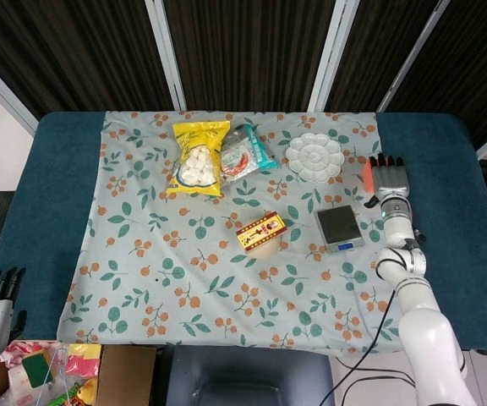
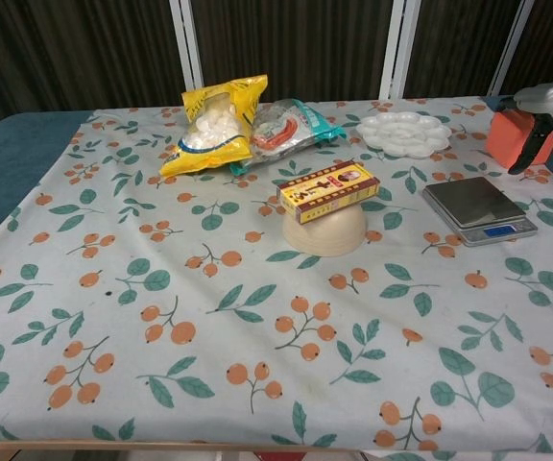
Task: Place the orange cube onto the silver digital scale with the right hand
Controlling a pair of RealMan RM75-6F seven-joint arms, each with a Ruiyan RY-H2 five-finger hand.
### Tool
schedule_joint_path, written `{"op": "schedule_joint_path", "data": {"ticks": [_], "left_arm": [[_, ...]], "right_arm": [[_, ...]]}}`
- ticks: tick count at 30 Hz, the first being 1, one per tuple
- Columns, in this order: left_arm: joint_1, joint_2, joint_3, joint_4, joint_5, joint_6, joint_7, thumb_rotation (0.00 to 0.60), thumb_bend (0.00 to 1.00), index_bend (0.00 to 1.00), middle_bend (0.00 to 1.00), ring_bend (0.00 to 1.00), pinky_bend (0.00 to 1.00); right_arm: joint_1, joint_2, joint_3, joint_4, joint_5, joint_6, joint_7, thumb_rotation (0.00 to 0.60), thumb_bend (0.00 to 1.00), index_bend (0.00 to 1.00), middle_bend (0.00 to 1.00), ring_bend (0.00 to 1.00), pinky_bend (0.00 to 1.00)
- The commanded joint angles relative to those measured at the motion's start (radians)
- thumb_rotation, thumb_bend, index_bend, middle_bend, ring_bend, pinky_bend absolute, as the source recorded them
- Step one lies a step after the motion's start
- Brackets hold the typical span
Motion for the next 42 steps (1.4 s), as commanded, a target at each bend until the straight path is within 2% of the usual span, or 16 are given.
{"op": "schedule_joint_path", "data": {"ticks": [1,2,4,5,7,9,15,21,23,27,36,42], "left_arm": [[0.000,-0.001,-0.002,0.002,-0.004,0.001,-0.001,0.600,0.45,0.00,0.08,0.06,0.03],[-0.001,-0.001,-0.002,0.003,-0.006,0.000,-0.002,0.600,0.45,0.00,0.08,0.06,0.03],[-0.002,0.000,-0.002,0.003,-0.006,-0.001,-0.003,0.600,0.45,0.00,0.08,0.06,0.03],[-0.003,0.001,-0.001,0.002,-0.006,-0.001,-0.004,0.600,0.45,0.00,0.08,0.06,0.03],[-0.002,0.003,0.002,-0.002,-0.002,0.002,-0.004,0.600,0.45,0.00,0.08,0.06,0.03],[0.000,0.005,0.005,-0.006,0.003,0.006,-0.005,0.600,0.45,0.00,0.08,0.06,0.03],[0.004,0.007,0.007,-0.007,0.007,0.016,-0.006,0.600,0.45,0.00,0.08,0.06,0.03],[0.000,0.010,0.009,-0.008,0.004,0.008,-0.010,0.600,0.45,0.00,0.08,0.06,0.03],[0.000,0.011,0.012,-0.011,0.011,0.012,-0.010,0.600,0.45,0.00,0.08,0.06,0.03],[0.004,0.013,0.020,-0.016,0.029,0.023,-0.010,0.600,0.45,0.00,0.08,0.06,0.03],[0.012,0.018,0.031,-0.025,0.061,0.047,-0.013,0.600,0.45,0.00,0.08,0.06,0.03],[0.013,0.022,0.034,-0.030,0.069,0.049,-0.019,0.600,0.45,0.00,0.08,0.06,0.03]], "right_arm": [[0.004,-0.008,0.007,0.010,-0.006,0.008,0.005,0.600,0.24,0.02,0.01,0.00,0.01],[0.005,-0.010,0.009,0.014,-0.009,0.014,0.006,0.600,0.26,0.07,0.05,0.00,0.06],[0.004,-0.012,0.012,0.024,-0.013,0.036,0.002,0.600,0.29,0.27,0.22,0.10,0.24],[0.002,-0.014,0.015,0.030,-0.014,0.046,-0.005,0.600,0.30,0.39,0.33,0.20,0.38],[-0.005,-0.018,0.020,0.041,-0.015,0.060,-0.027,0.600,0.31,0.55,0.46,0.37,0.57],[-0.010,-0.023,0.031,0.054,-0.009,0.055,-0.056,0.600,0.32,0.65,0.54,0.48,0.68],[-0.019,-0.024,0.073,0.047,0.014,0.060,-0.114,0.600,0.32,0.68,0.57,0.52,0.72],[-0.021,-0.011,0.079,0.020,0.003,0.120,-0.120,0.600,0.35,0.91,0.74,0.70,0.90],[-0.023,-0.005,0.076,0.010,-0.007,0.143,-0.111,0.600,0.36,0.95,0.77,0.73,0.93],[-0.029,0.002,0.073,0.001,-0.019,0.169,-0.094,0.600,0.36,0.96,0.79,0.81,1.00],[-0.040,0.015,0.077,-0.011,-0.034,0.207,-0.089,0.600,0.36,0.98,0.80,0.83,1.00],[-0.053,0.063,0.048,-0.094,-0.088,0.328,0.028,0.600,0.36,0.98,0.80,0.83,1.00]]}}
